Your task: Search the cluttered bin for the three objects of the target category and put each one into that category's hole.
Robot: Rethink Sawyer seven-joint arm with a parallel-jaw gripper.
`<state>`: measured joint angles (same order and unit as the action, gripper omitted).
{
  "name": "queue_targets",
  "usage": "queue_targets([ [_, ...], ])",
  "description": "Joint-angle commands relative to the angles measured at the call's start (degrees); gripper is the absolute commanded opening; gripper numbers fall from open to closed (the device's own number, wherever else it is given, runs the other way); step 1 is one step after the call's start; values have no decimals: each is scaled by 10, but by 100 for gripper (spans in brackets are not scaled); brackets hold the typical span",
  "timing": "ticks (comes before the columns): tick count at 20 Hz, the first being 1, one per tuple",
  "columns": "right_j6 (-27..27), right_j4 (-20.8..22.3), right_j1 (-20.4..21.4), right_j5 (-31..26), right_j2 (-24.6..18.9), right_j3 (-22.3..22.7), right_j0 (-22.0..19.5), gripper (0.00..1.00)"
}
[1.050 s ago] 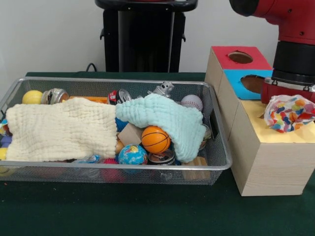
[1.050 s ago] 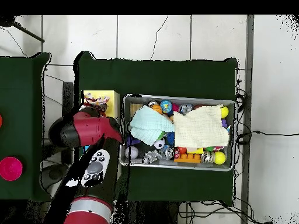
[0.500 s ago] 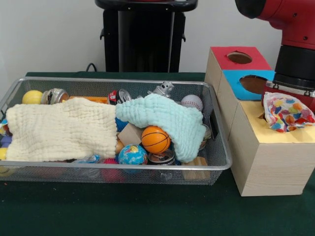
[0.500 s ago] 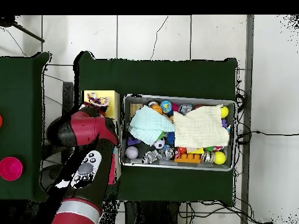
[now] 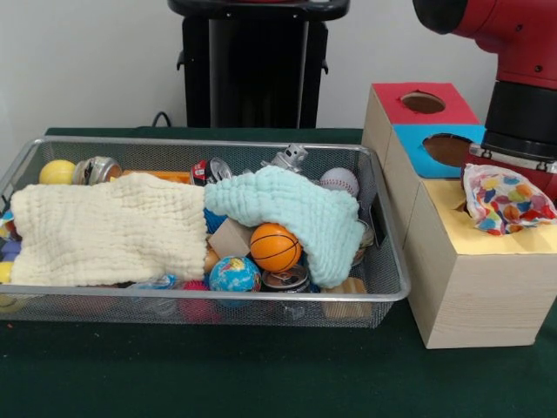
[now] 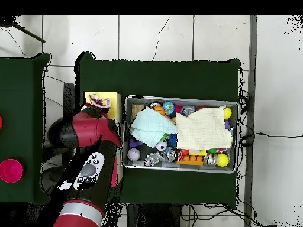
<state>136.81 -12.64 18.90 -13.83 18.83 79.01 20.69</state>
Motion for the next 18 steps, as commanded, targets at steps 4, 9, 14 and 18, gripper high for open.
queue_targets([
  [4,97,-23,-76,-46,-61,73,26,0],
  [9,83,-27,-57,-52,-72,91,13,0],
  [14,54,-21,-10,-54,-102,123,-22,0],
  [18,34,-10,16,-100,-90,120,-29,0],
])
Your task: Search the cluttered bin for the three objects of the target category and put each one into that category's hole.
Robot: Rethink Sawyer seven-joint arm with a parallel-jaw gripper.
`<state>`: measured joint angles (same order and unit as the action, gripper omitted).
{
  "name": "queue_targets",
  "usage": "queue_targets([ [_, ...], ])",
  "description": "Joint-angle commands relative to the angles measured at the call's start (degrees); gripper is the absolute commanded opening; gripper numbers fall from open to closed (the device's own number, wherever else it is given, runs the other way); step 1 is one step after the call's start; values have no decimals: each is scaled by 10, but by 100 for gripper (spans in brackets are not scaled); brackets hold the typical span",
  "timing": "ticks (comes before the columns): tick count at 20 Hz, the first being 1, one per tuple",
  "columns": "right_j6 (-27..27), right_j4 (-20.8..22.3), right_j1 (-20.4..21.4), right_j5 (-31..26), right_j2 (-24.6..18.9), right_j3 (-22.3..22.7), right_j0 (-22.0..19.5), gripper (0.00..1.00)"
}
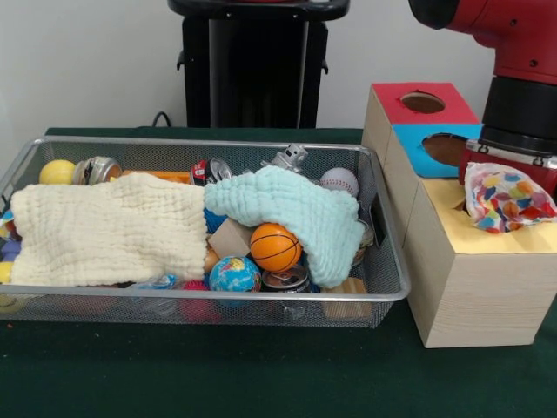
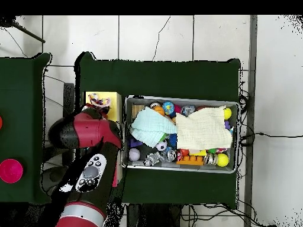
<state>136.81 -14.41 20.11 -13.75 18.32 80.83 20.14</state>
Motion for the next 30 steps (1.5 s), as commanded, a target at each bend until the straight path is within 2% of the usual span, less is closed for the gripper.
queue_targets([
  [1,30,10,5,-104,-86,100,-26,0],
  [2,26,16,6,-98,-88,102,-28,0],
  [3,21,21,7,-92,-90,103,-31,100],
  [10,30,23,5,-73,-86,108,-28,100],
  [13,47,6,4,-106,-81,103,-24,100],
  [29,46,7,15,-111,-78,106,-24,100],
  [30,47,8,15,-112,-76,104,-23,0],
])
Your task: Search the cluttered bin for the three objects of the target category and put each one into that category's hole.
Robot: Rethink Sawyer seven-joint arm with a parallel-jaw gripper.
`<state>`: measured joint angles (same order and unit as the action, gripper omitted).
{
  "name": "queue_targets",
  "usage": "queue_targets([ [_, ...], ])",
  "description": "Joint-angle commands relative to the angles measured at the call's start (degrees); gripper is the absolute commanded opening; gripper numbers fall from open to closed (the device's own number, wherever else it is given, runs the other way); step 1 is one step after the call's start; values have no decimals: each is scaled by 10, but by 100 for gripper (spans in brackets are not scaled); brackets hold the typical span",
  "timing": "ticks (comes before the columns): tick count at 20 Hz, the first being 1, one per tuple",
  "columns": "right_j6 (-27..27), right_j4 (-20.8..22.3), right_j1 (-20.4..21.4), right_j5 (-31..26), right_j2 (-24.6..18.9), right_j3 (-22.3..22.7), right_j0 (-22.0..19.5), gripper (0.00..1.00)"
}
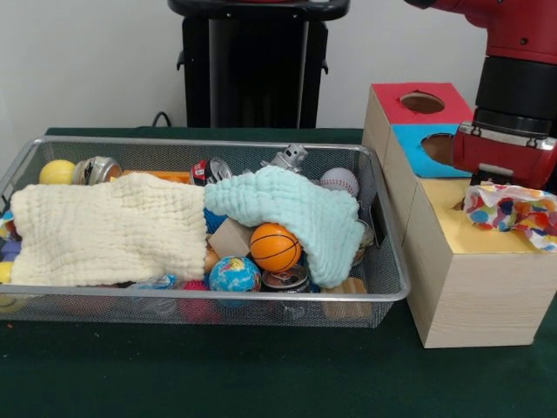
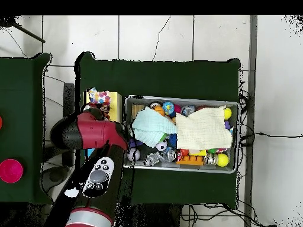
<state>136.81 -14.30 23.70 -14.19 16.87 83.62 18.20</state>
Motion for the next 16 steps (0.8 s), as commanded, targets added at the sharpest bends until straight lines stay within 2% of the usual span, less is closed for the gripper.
queue_targets([
  [1,48,6,-19,-102,-63,79,-5,0],
  [10,45,8,-10,-82,-66,81,-10,0],
  [12,54,7,-8,-79,-54,76,0,0],
  [16,45,6,9,-127,-53,72,-3,0],
])
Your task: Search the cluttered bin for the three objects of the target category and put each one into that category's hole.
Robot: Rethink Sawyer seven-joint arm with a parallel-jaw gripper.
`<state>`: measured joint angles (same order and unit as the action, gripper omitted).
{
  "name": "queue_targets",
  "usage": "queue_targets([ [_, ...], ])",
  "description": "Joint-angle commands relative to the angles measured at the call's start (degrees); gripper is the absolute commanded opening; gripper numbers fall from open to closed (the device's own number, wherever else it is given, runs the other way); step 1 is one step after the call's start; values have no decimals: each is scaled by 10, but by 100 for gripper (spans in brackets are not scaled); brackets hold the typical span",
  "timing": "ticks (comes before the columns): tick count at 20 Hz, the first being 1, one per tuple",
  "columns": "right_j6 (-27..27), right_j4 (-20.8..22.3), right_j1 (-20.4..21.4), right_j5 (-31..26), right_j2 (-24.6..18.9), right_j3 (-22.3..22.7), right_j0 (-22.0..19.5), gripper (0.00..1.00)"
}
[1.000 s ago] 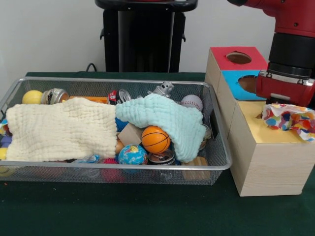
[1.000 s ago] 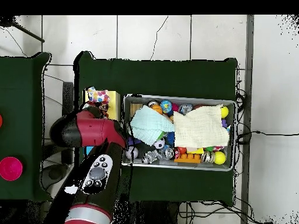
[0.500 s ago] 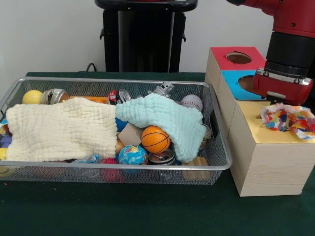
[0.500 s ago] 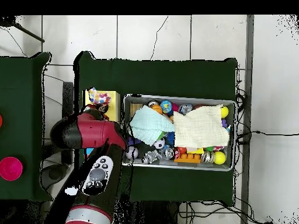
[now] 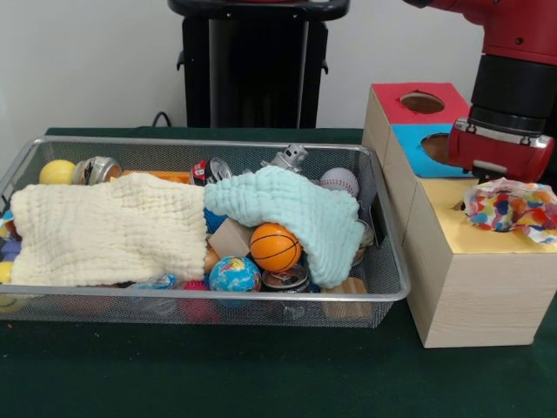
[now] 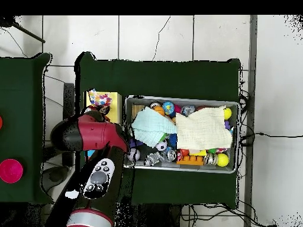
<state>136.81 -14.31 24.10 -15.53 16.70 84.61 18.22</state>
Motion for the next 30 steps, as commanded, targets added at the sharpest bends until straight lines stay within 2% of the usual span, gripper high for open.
queue_targets([
  [1,44,4,13,-130,-51,63,-5,0],
  [8,27,7,84,-192,-53,81,-13,0],
  [15,19,11,129,-236,-46,92,-19,0],
  [30,11,20,114,-163,-74,113,-44,0],
])
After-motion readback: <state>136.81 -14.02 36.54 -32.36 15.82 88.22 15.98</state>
